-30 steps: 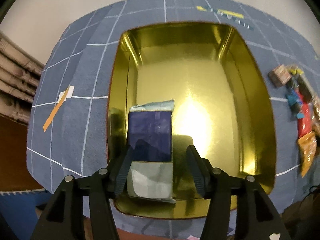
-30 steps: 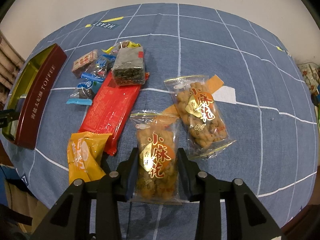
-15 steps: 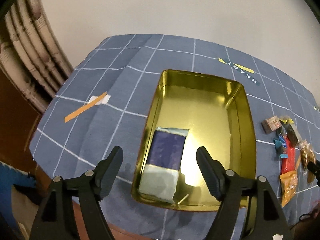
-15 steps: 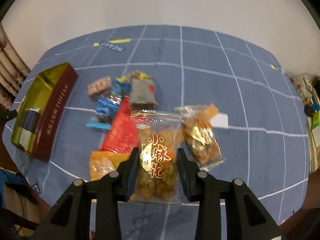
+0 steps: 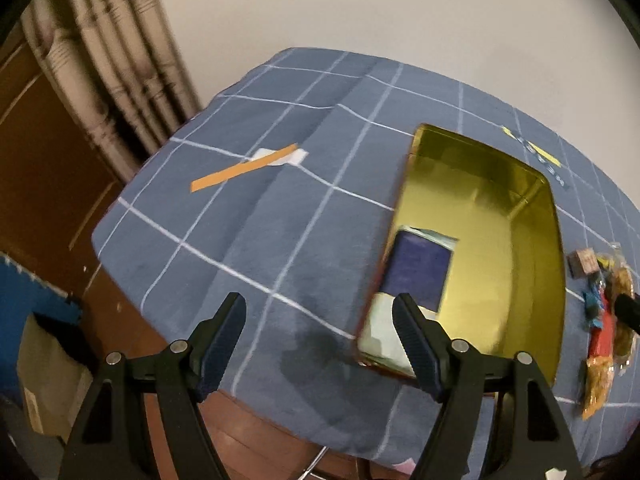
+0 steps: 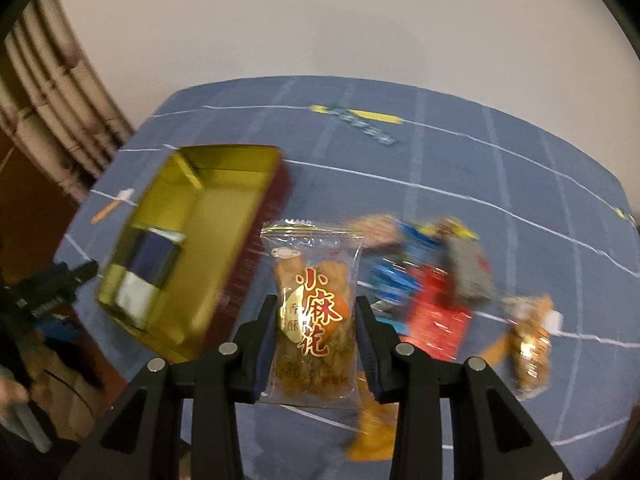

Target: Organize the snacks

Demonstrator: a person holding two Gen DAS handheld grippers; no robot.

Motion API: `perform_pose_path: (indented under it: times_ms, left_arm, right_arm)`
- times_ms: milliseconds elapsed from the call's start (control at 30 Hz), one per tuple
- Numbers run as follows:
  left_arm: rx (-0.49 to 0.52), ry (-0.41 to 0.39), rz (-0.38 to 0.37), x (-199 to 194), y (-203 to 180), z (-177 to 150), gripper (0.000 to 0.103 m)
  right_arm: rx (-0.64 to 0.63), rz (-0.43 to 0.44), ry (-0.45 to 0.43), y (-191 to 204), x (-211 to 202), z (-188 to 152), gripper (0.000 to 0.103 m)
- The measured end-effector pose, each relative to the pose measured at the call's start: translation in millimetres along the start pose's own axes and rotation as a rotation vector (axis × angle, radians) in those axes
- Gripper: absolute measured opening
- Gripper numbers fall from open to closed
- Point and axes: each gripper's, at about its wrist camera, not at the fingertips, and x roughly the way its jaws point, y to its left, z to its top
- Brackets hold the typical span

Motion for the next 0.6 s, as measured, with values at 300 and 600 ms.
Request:
perform_pose_path:
  times_ms: [300,600]
  left_arm:
    - [-0.124,0.024,0.009,7,31,2,0.073]
    - [-0.145,0.042,-0.006,12,34,2,0.073]
  right_arm:
    - [-0.035,0.064,0.062,65,39,13,0.037]
    - [-0.064,0.036,0.102,99,72,12,0.037]
